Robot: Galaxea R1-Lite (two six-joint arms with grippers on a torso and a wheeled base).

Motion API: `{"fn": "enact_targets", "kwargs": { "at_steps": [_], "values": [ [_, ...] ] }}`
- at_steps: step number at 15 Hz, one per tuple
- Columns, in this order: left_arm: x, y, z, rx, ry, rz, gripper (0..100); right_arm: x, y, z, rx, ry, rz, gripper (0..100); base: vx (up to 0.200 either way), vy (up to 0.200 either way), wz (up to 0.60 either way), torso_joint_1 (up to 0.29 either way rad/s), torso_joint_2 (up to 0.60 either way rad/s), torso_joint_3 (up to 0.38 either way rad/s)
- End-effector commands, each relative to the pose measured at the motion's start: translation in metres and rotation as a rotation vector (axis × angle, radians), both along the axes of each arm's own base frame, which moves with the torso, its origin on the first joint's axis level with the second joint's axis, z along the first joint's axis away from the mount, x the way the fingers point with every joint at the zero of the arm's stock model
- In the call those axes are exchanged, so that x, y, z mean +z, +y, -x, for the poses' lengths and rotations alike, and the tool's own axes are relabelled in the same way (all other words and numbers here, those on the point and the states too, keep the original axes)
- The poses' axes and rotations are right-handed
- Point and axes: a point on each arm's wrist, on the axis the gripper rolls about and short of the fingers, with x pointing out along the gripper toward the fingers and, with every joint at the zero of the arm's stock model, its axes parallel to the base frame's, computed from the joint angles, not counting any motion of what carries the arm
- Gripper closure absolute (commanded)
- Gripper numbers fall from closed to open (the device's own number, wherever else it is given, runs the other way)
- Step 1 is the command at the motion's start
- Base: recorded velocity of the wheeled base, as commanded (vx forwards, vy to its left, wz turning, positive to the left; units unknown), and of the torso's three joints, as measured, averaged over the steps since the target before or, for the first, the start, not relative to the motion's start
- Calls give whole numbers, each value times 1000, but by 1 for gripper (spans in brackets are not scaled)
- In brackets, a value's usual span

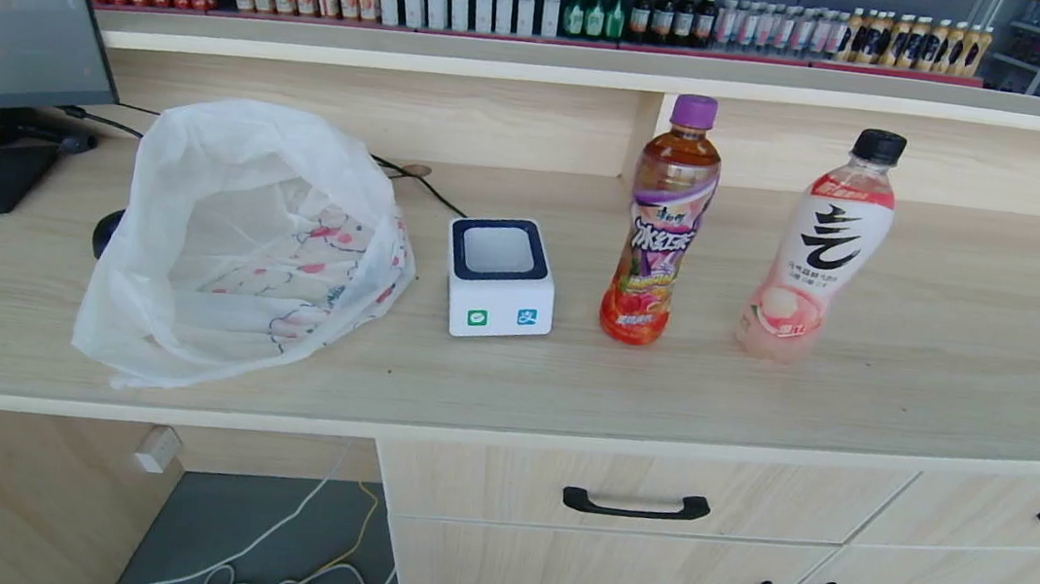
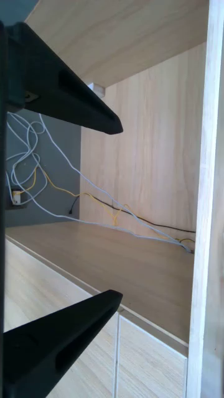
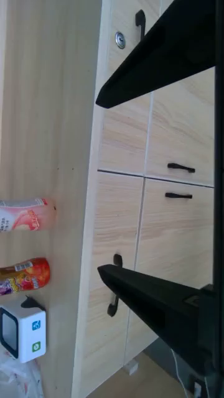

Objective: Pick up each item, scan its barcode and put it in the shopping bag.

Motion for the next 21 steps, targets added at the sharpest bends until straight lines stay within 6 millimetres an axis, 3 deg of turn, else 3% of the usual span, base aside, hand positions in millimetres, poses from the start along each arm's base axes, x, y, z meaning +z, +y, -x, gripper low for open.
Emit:
{"fn": "enact_targets", "kwargs": {
  "at_steps": [1,5,10,15,21],
  "values": [
    [0,0,0,0,-1,0,0,13,2,-25,66,96,30,0,0,0,0,0,0,0],
    [0,0,0,0,-1,0,0,35,16,-64,295,156,83,0,0,0,0,0,0,0],
    [0,0,0,0,-1,0,0,53,48,-99,525,176,110,0,0,0,0,0,0,0],
    [0,0,0,0,-1,0,0,67,86,-108,757,130,198,0,0,0,0,0,0,0],
    [0,0,0,0,-1,0,0,64,104,-126,722,140,227,0,0,0,0,0,0,0]
  ]
}}
